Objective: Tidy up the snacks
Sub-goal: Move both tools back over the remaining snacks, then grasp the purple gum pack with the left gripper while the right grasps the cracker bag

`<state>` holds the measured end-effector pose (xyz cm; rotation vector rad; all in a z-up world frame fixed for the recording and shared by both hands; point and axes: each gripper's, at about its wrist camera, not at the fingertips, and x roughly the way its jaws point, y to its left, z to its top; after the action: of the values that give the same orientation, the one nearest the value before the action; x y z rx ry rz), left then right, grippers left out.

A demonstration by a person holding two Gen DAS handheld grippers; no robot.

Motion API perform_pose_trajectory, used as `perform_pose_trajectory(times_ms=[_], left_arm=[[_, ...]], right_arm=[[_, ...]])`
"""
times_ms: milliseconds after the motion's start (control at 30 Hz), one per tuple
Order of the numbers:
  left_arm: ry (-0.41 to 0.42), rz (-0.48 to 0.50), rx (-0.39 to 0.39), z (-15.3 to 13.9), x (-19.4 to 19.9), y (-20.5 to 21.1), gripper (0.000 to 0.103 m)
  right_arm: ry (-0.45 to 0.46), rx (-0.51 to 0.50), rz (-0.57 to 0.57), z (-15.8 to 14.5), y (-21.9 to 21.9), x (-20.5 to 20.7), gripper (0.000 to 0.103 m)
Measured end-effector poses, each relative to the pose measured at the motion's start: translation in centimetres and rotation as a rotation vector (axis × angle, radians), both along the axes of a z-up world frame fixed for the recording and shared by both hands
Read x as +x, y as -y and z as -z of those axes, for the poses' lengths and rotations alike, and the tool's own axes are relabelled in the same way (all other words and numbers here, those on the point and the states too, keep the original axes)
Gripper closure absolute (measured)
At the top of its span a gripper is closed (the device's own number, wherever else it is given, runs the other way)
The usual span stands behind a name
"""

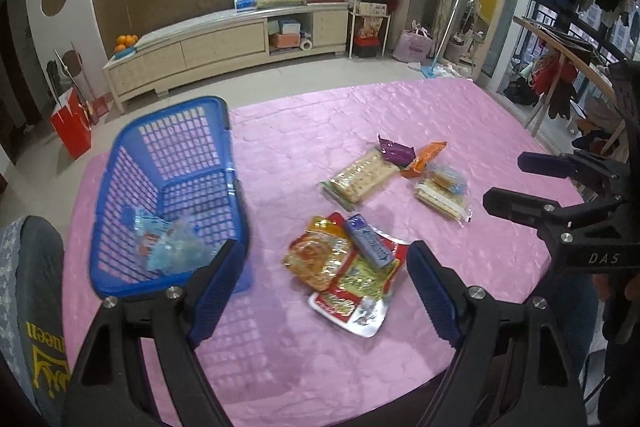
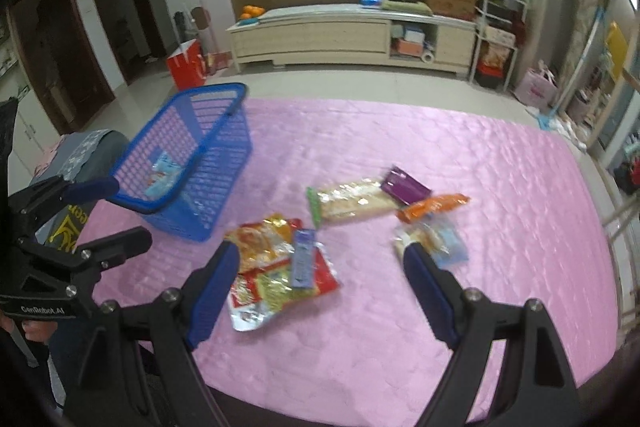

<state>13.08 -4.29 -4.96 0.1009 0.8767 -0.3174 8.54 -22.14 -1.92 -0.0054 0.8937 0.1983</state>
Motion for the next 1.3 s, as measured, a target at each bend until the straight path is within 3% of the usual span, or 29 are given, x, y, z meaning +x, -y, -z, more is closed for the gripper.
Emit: perform_pose_trajectory(times_ms=[400,900,1100,1200,1233,1300], left_arm=[[-0.127,0.043,0.050,6.2,2.8,6.0,0.021],[-0.284,-0.029,0.101,14.0,8.7,8.6,0.022],[-0.339,-0.054,0.104,16.2,10.4,9.1,0.040],[-0.328,-0.055,0.107,16.4,10.5,9.3,0.047],[-0.329,-0.040,0.094,16.4,10.5,9.5,0.059],[-0.331,-0.027,0.085,16.4,10.3,9.8,0.064]], right_arm=[[-0.088,-0.015,0.039,5.6,4.9,1.3,0.016],[-0.201,0.014,0.080,11.9,7.8,4.7,0.016],[-0.206,0.010,0.076,12.8,7.8,5.1,0.016],[-0.210,0.013,0.088,12.8,8.4,4.8,0.016],[-0.212,0.011,0.099,12.8,8.6,4.8,0.016],[-0.226,0.012,0.127,12.8,9.3,4.5,0.016]])
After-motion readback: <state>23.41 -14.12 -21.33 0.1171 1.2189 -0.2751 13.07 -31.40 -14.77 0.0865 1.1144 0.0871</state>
